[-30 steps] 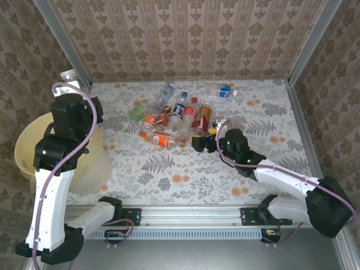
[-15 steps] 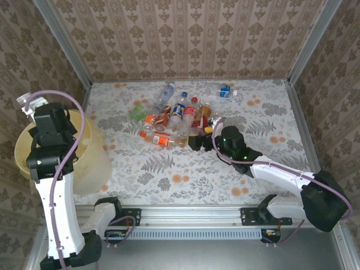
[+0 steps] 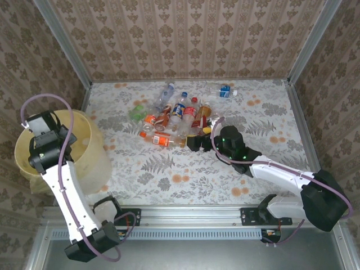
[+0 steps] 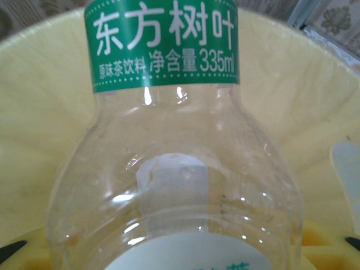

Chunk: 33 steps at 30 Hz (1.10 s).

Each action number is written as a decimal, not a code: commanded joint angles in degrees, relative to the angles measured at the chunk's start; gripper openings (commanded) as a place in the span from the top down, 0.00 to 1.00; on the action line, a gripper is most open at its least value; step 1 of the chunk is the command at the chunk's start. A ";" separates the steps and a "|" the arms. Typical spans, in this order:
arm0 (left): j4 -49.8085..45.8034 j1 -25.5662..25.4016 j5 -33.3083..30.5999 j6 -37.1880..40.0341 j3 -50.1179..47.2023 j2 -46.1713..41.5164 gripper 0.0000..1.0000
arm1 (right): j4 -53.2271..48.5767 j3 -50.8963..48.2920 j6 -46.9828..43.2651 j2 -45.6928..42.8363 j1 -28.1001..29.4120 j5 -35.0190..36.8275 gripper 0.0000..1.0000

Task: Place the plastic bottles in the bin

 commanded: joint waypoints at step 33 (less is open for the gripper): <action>7.13 -2.43 15.84 -8.49 -2.14 -5.45 0.00 | -5.28 -0.29 3.10 -1.01 0.55 17.35 0.00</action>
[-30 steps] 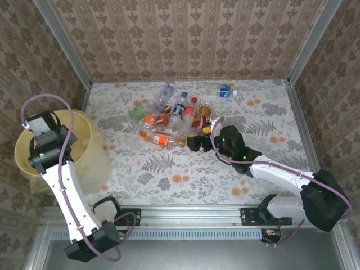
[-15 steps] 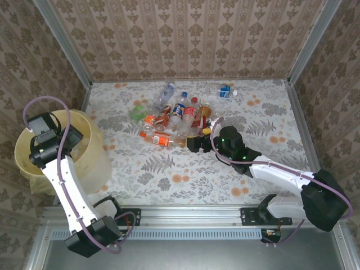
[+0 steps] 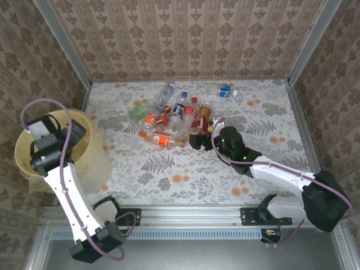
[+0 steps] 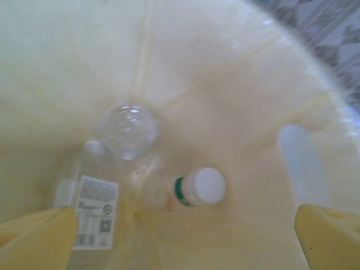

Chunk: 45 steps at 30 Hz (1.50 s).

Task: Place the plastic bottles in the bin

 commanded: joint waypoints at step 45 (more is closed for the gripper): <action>26.37 -40.24 4.88 -5.36 -3.99 8.66 0.00 | -21.18 21.11 9.52 33.96 -16.32 1.25 0.19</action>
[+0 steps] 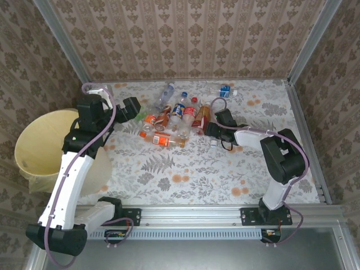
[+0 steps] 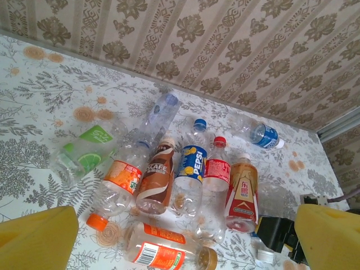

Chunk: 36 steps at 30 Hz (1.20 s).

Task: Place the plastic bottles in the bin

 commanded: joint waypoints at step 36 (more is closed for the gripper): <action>14.91 -17.28 10.15 -3.44 0.36 22.49 0.00 | 17.43 -21.85 -6.64 -29.17 4.70 -7.34 0.46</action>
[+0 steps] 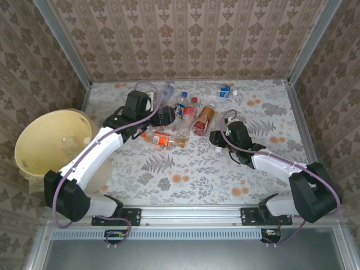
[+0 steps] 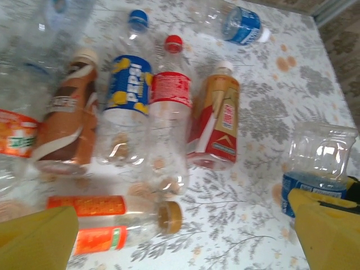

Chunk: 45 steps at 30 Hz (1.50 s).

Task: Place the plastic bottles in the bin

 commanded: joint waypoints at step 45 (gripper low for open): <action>34.29 -8.04 16.73 -9.87 -7.32 13.25 0.34 | 15.58 2.01 -2.88 0.89 6.72 -20.39 0.09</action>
